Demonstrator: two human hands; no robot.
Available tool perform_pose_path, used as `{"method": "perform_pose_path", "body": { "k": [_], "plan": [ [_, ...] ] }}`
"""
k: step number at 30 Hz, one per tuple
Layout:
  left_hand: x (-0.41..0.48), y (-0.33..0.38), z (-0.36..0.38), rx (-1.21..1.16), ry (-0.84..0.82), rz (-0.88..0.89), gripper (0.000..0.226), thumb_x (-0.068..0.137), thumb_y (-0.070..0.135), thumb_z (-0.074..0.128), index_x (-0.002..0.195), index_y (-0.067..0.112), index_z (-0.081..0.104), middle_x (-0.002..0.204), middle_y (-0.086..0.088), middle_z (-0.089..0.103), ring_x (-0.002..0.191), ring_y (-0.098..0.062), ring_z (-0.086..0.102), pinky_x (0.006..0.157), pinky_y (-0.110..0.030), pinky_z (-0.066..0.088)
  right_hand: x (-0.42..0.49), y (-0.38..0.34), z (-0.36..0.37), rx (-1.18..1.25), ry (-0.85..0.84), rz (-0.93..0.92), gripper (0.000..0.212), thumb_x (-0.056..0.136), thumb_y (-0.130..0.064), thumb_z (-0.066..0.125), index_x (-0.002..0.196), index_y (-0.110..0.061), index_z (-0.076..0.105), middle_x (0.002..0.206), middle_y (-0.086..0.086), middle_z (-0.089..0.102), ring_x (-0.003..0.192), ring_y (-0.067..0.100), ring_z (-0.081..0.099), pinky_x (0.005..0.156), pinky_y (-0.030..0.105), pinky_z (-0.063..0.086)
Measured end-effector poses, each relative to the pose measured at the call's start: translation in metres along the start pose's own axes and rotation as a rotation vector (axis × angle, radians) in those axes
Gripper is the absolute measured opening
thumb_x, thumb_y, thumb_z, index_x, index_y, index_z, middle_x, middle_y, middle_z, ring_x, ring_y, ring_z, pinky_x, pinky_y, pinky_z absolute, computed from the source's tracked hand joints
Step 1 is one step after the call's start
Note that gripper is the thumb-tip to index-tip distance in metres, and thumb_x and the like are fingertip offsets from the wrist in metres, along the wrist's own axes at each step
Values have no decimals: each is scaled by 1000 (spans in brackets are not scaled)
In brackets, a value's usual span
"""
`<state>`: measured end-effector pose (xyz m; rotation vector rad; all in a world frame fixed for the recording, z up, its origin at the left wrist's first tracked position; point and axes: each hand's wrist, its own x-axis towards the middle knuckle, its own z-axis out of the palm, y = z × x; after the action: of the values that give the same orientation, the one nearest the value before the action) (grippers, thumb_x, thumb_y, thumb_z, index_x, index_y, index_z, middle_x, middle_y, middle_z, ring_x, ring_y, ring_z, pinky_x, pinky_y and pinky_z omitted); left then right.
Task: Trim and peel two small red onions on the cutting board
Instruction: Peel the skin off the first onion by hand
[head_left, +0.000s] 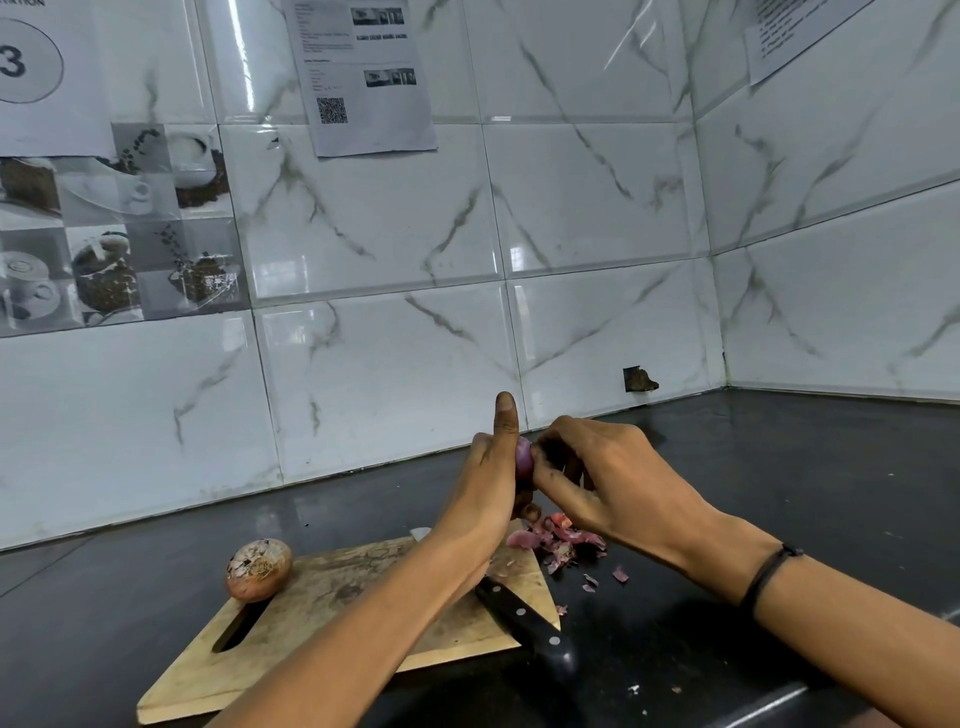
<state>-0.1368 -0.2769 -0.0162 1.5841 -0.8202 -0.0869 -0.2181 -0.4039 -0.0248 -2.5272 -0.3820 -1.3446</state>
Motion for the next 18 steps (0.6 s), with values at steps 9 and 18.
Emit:
{"method": "perform_pose_path", "body": {
  "k": [9, 18],
  "plan": [
    [-5, 10, -7, -244, -109, -60, 75, 95, 70, 26, 74, 7, 59, 50, -1, 48, 43, -10, 31, 46, -25, 40, 0, 3, -3, 73, 47, 0, 10, 96, -24, 64, 101, -17, 68, 86, -11, 70, 76, 6, 66, 67, 23, 52],
    [-15, 16, -6, -144, -66, -125, 74, 94, 72, 25, 74, 12, 62, 43, 3, 50, 34, -8, 43, 36, -16, 36, -2, -2, -7, 122, 14, -79, 33, 88, -44, 75, 110, -28, 58, 97, -16, 59, 81, 11, 62, 67, 28, 51]
  ]
}}
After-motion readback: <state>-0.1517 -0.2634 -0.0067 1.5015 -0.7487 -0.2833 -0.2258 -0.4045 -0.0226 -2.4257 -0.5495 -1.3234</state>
